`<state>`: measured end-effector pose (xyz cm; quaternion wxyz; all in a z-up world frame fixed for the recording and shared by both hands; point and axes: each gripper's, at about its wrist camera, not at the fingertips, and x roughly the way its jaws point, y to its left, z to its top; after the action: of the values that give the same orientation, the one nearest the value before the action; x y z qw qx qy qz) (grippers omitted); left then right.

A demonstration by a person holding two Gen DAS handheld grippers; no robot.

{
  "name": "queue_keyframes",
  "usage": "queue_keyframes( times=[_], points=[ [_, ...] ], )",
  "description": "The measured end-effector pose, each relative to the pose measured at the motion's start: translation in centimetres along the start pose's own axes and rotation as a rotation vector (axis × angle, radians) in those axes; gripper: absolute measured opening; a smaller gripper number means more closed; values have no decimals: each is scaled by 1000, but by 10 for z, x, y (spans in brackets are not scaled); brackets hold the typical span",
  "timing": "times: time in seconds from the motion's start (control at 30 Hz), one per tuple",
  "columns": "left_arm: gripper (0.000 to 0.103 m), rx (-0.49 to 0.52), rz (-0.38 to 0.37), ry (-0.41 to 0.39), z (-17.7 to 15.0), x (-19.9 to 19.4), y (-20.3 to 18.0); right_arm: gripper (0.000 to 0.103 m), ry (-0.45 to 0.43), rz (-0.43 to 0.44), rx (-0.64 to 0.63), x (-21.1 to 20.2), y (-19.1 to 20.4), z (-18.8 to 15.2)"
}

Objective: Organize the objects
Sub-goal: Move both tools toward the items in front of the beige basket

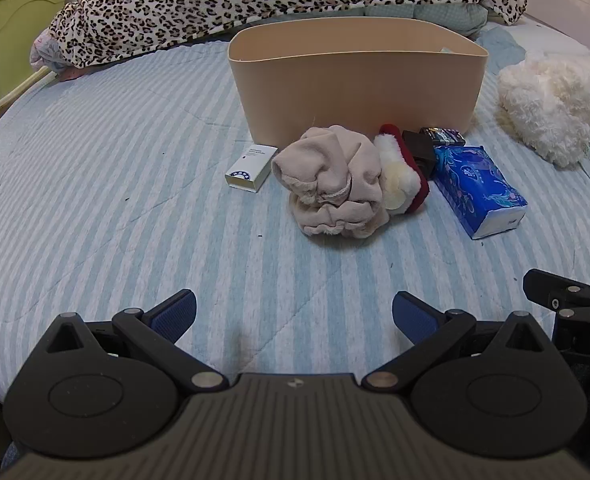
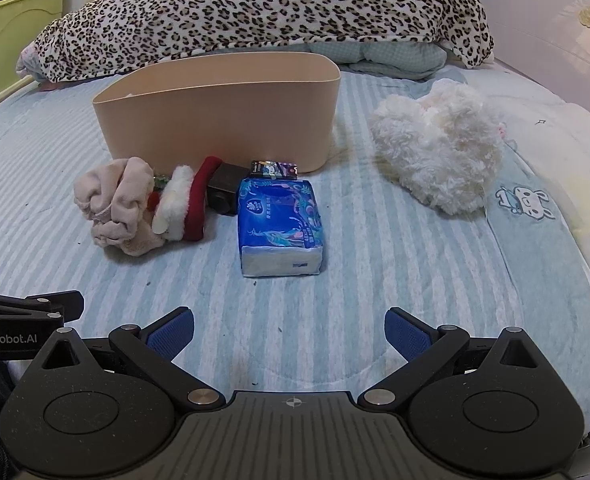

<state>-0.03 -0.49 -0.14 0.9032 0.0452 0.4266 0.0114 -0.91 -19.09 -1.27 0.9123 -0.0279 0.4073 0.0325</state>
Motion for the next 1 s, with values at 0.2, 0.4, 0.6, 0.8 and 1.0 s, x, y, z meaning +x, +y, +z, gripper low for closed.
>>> queue_keyframes(
  times=[0.2,0.4,0.6,0.8,1.0],
  points=[
    [103,2,0,0,0,1,0,103,4,4,-3,2,0,0],
    [103,4,7,1,0,2,-1,103,-5,10,9,2,-3,0],
    [103,11,-1,1,0,2,-3,103,-18,19,22,2,-8,3],
    [103,14,0,0,0,3,-5,103,-30,24,33,0,-12,6],
    [103,9,-13,8,3,3,-5,103,-28,26,31,3,-15,10]
  ],
)
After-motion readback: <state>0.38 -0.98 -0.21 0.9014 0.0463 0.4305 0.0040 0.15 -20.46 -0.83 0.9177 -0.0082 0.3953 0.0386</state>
